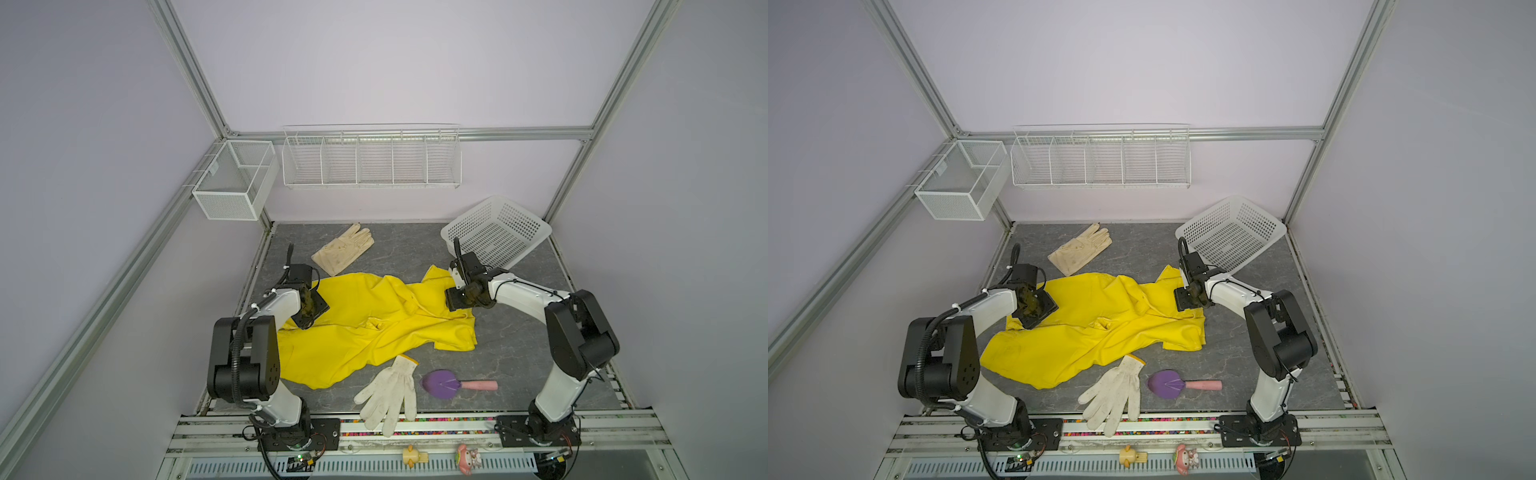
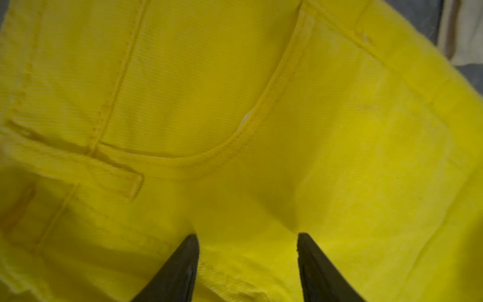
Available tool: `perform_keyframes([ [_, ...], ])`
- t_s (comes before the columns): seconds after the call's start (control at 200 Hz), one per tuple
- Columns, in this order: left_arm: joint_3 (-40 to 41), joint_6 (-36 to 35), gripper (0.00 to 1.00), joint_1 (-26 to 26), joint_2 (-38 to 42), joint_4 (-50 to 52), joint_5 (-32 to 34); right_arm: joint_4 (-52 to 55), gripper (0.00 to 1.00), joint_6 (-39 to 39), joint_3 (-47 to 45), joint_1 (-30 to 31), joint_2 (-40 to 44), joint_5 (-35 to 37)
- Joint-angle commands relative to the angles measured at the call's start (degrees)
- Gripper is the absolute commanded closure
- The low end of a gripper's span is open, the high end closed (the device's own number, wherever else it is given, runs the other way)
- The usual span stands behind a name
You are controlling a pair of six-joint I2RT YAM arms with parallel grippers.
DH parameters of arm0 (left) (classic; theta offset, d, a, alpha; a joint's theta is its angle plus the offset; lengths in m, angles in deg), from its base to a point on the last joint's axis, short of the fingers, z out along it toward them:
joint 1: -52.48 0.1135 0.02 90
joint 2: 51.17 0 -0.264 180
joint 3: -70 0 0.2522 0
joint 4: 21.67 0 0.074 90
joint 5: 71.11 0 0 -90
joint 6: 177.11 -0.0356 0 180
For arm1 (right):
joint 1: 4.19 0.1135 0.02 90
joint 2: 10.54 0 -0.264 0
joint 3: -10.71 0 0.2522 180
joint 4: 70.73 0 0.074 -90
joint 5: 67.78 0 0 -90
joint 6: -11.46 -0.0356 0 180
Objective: Fold and stack the trousers
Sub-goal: Flatten out the trousers at the center of the table.
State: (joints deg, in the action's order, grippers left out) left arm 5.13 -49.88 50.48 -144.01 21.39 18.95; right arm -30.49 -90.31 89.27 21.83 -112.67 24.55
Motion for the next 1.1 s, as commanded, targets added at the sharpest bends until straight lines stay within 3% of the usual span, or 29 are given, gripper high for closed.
perform_keyframes([
  [0.0,-0.1,-1.0,0.41,-0.1,-1.9,-1.0,1.8,0.6,0.64,-1.4,-2.2,0.4,1.0,-1.4],
  [0.065,-0.6,-1.4,0.41,-0.1,-3.0,-0.3,2.9,1.4,0.81,-0.8,-2.7,1.0,4.5,-1.0],
  [0.13,-1.3,-2.1,0.41,-0.1,-3.8,0.4,3.9,3.5,0.88,0.3,-2.6,1.4,8.6,-0.2],
  [0.305,-5.1,-4.2,0.45,0.1,-6.2,2.4,6.3,11.4,0.90,2.4,-2.3,5.1,19.0,2.8],
  [0.37,-6.7,-5.2,0.45,0.1,-6.8,3.5,7.4,13.5,0.90,4.5,-2.3,10.7,23.4,8.0],
  [0.465,-8.4,-5.9,0.45,0.3,-7.9,5.1,9.8,13.0,0.89,5.7,-3.0,16.9,26.5,9.9],
  [0.62,-11.2,-9.0,0.45,0.8,-9.7,7.1,13.2,8.6,0.78,12.8,-3.8,27.7,22.0,8.4],
  [0.72,-12.5,-10.0,0.46,1.3,-10.8,7.8,14.0,4.1,0.67,15.8,-2.5,31.9,18.6,2.0],
  [0.84,-14.1,-10.1,0.45,1.3,-9.6,9.0,13.2,5.9,0.43,13.7,1.0,30.5,17.2,-3.0],
  [0.985,-15.3,-9.3,0.42,1.2,-6.3,11.5,9.2,9.7,0.29,14.3,-0.9,24.6,23.2,-2.9],
  [1.1,-14.6,-7.9,0.40,0.3,-1.9,12.9,5.5,14.5,0.19,22.5,-4.7,20.4,30.3,-0.5],
])
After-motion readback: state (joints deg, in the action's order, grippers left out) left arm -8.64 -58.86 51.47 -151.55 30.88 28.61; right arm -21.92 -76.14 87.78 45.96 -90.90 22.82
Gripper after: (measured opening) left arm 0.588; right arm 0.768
